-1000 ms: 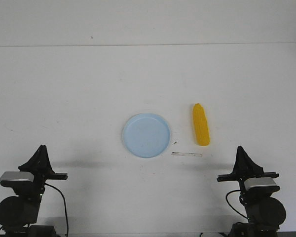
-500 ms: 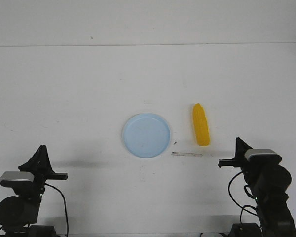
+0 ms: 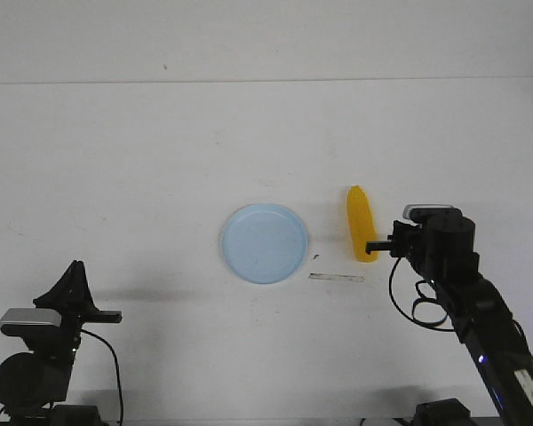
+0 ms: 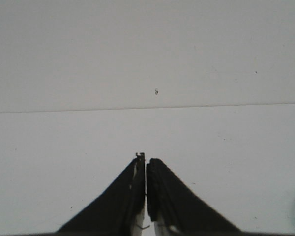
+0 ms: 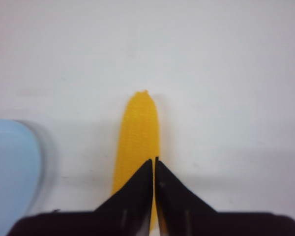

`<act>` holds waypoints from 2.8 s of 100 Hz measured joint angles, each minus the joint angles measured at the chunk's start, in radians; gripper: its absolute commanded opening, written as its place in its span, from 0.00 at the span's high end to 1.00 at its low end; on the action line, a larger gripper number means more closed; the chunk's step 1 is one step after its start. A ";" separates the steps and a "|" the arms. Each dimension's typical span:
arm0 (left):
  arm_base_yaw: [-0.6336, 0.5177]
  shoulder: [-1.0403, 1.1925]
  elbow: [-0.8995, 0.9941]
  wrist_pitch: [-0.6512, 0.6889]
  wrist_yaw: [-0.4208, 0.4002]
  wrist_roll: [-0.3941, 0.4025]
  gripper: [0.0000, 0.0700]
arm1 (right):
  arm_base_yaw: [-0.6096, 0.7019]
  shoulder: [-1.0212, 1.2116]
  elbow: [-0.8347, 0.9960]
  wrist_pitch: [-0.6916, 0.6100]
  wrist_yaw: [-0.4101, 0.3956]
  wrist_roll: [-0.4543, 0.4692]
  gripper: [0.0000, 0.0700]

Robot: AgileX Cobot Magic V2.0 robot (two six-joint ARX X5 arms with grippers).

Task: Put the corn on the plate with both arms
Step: 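Lower the right gripper over the corn and close it around the cob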

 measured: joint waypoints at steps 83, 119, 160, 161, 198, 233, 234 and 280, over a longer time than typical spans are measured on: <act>0.000 0.000 0.000 0.000 0.000 0.000 0.98 | 0.079 0.664 0.643 -0.543 0.075 0.077 0.33; 0.000 0.000 0.000 0.000 0.000 0.000 0.98 | 0.088 0.712 0.643 -0.528 0.021 0.080 0.22; 0.000 0.000 0.000 0.000 0.000 0.000 0.98 | 0.088 0.779 0.644 -0.506 0.023 0.079 0.22; 0.000 0.000 0.000 0.000 0.000 0.000 0.98 | 0.088 0.781 0.644 -0.506 0.023 0.078 0.22; 0.000 0.000 0.000 0.000 0.000 0.000 0.98 | 0.087 0.809 0.644 -0.497 0.026 0.078 0.34; 0.000 0.000 0.000 0.000 0.000 0.000 0.98 | 0.084 0.827 0.644 -0.520 0.026 0.076 0.48; 0.000 0.000 0.000 0.000 0.000 0.000 0.98 | 0.084 0.828 0.644 -0.520 0.026 0.076 0.49; 0.000 0.000 0.000 0.000 0.000 0.000 0.98 | 0.082 0.831 0.651 -0.525 0.026 0.076 0.55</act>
